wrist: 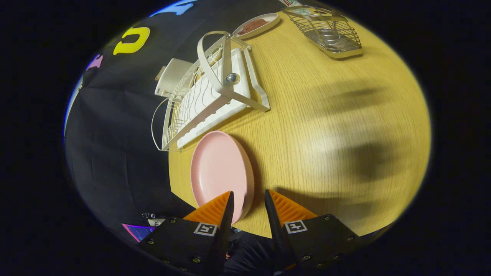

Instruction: Take the plate from the dish rack, then take the spoon from the basket and place it into the plate.

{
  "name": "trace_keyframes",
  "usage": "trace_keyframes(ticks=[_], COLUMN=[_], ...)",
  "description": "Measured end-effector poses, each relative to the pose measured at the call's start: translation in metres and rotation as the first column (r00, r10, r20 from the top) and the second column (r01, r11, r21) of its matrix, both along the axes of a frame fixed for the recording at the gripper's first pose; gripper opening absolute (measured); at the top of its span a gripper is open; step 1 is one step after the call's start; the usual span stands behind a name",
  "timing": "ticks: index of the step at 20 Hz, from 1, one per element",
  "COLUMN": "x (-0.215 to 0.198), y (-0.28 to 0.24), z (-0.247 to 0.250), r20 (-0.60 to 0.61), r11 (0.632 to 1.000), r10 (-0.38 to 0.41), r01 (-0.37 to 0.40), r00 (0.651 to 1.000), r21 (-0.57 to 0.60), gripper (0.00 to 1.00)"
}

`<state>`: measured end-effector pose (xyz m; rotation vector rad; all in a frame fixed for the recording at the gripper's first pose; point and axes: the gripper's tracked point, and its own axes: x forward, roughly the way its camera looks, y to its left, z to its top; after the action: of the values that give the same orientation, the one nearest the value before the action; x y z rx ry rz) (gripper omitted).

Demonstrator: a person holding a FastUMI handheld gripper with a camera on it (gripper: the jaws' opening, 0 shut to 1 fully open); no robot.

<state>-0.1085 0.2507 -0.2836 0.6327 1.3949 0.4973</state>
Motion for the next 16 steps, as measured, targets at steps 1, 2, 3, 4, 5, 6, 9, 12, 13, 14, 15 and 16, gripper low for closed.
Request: trace_keyframes(ticks=[1,2,3,4,5,6,9,12,13,14,15,16], x=[0.002,0.004,0.006,0.009,0.012,0.015,0.029,0.053,0.062,0.072,0.078,0.086], y=[0.000,-0.002,-0.004,-0.008,-0.012,-0.016,-0.032,-0.050,-0.057,-0.065,-0.073,-0.081], z=[0.002,0.004,0.006,0.008,0.010,0.013,0.029,0.058,0.071,0.084,0.099,0.113], r20=[0.006,0.013,0.023,0.035,0.053,0.075,0.174,0.325,0.384,0.439,0.489,0.531], r11=[1.000,1.000,1.000,1.000,0.999,0.999,0.996,0.988,0.984,0.979,0.974,0.969], r10=[-0.005,-0.011,-0.017,-0.023,-0.030,-0.036,-0.066,-0.097,-0.105,-0.110,-0.117,-0.127], r01=[0.005,0.011,0.017,0.023,0.031,0.038,0.075,0.130,0.152,0.173,0.196,0.219], r00=[1.000,1.000,1.000,0.999,0.998,0.997,0.983,0.941,0.917,0.892,0.864,0.838], r21=[0.002,0.001,-0.001,-0.006,-0.014,-0.022,-0.047,-0.080,-0.095,-0.106,-0.113,-0.115], gripper=[0.49,0.49,0.49,0.49,0.49,0.49,0.49,0.49,0.49,0.49,0.49,0.49])
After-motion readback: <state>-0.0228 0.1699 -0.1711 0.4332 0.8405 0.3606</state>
